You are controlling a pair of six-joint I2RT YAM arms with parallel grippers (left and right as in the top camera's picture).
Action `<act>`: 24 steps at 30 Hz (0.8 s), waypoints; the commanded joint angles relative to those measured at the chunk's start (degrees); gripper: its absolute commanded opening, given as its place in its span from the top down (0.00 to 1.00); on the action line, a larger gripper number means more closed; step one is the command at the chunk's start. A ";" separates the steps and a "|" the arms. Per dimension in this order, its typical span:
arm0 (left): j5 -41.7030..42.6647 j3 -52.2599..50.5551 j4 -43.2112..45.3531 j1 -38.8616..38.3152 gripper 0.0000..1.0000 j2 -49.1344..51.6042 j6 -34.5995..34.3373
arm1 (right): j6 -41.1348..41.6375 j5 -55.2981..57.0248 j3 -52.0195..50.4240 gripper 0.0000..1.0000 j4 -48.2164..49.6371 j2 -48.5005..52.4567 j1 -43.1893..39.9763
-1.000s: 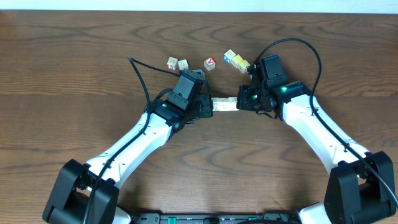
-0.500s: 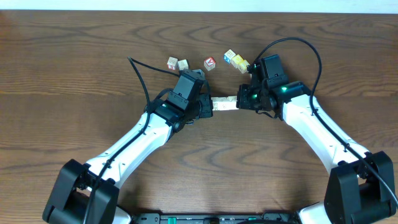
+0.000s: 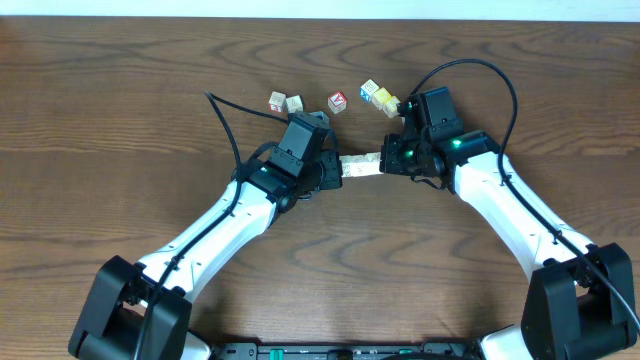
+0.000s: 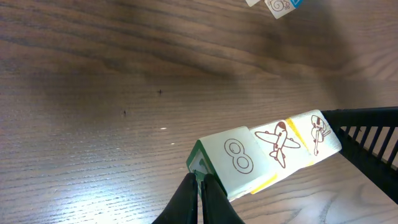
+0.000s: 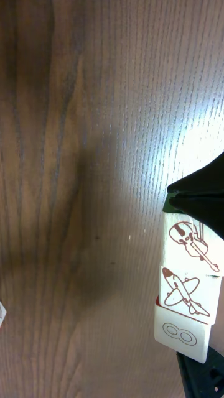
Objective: Lift 3 blocks
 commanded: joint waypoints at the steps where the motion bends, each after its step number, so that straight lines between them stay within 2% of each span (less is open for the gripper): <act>1: 7.43 1.11 1.97 -2.03 0.93 -0.81 -0.55 | 1.22 -13.14 1.66 0.99 0.59 -1.01 3.65; 24: 7.89 1.11 3.06 -2.03 0.93 2.51 -2.91 | 1.27 -13.18 1.64 0.99 -0.68 -0.42 3.65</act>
